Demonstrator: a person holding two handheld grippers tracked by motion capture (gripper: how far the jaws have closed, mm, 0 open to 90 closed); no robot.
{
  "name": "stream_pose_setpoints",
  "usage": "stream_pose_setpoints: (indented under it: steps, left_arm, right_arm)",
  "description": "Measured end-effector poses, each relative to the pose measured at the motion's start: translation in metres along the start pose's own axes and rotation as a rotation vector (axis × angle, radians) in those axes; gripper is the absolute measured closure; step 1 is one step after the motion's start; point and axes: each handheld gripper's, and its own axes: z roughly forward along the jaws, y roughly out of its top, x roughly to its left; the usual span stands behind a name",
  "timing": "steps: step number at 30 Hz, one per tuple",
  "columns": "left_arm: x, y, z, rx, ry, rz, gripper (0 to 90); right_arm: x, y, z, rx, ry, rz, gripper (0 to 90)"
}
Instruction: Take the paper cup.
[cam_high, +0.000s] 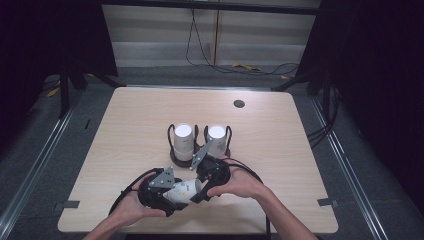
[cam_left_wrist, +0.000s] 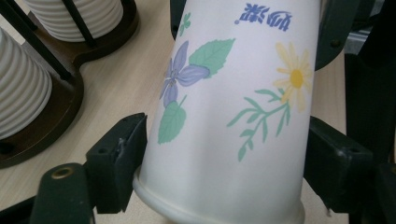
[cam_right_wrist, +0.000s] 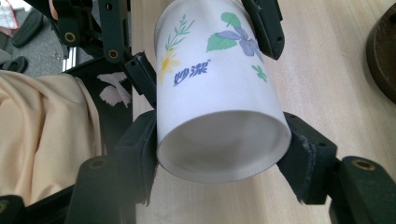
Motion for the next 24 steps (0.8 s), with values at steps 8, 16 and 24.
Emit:
stream_pose_setpoints:
  steps: [8,16,24]
  left_arm:
    - [0.002,-0.001,-0.005,-0.045,-0.008,-0.012,16.3]
    - [0.0,-0.004,-0.006,-0.093,-0.023,-0.01,15.9]
    - [0.004,-0.008,-0.009,-0.147,-0.023,-0.067,16.0]
  right_arm:
    - [0.001,-0.003,-0.005,-0.039,0.017,0.016,36.7]
    - [0.004,-0.008,-0.01,-0.081,0.001,0.009,36.9]
    - [0.005,-0.015,-0.017,-0.152,-0.004,0.028,36.9]
